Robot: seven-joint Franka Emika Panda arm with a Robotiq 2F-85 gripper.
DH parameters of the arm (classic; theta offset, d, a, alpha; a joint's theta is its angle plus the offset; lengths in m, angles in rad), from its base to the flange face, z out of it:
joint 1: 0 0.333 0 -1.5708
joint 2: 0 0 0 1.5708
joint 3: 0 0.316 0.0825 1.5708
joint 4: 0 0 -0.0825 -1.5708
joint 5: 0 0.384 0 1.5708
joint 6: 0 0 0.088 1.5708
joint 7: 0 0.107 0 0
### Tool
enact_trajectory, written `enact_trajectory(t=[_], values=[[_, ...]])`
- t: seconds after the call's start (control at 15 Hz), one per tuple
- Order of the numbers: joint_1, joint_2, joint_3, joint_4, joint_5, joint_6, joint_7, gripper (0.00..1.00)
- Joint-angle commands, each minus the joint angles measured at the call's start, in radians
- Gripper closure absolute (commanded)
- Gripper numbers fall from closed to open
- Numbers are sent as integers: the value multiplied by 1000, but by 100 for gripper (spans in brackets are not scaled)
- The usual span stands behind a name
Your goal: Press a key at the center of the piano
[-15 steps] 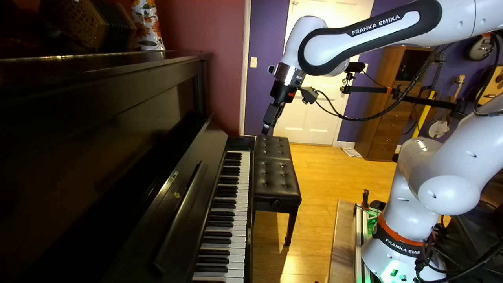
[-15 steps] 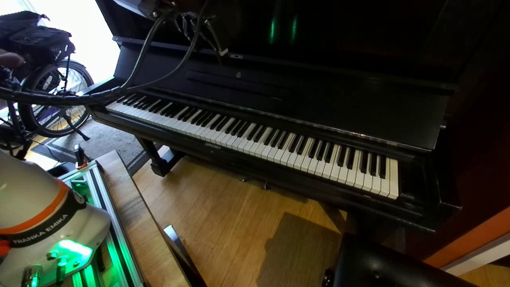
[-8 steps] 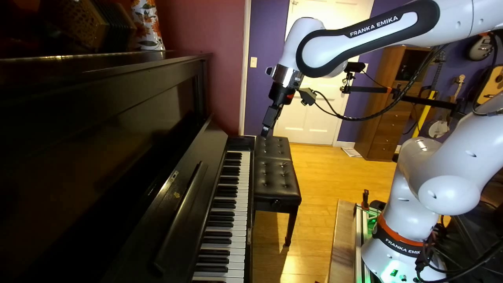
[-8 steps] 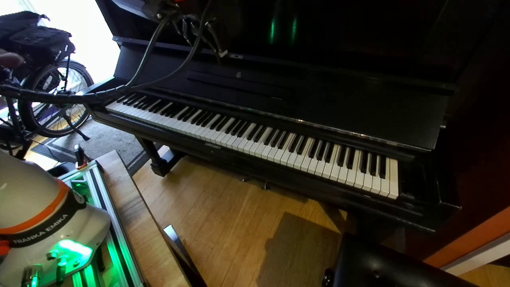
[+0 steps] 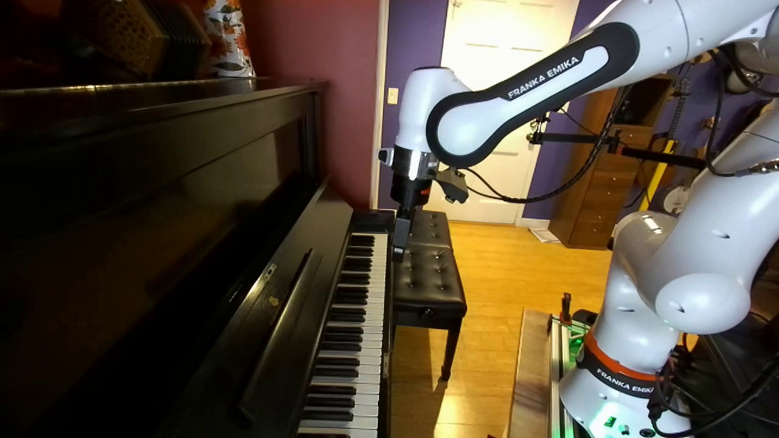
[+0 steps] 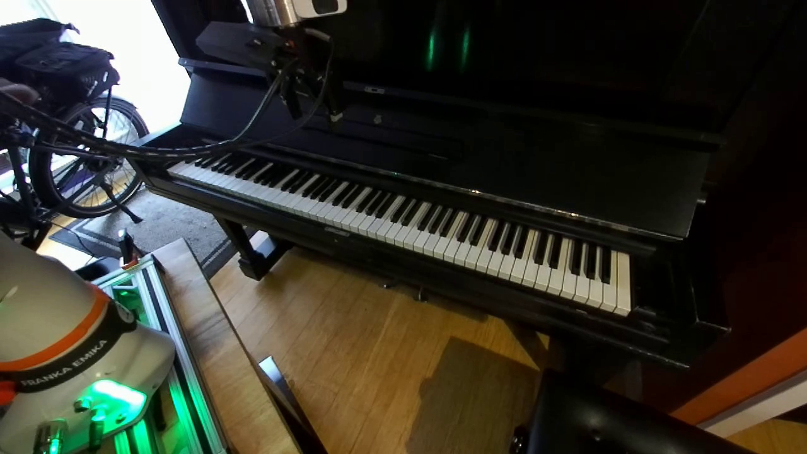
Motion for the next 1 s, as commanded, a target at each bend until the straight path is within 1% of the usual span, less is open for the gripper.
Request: enact_trajectory(t=[0.0,0.2,0.53,0.6,0.73,0.93], values=[[3,96,32,-7,7,73,62,0],[-7,162,40,-19,1,137,89,0],[2,302,45,-36,5,385,37,0],[-5,245,46,-33,1,313,57,0],[-7,290,52,-33,1,364,53,0],[-7,305,53,-30,0,373,50,0]])
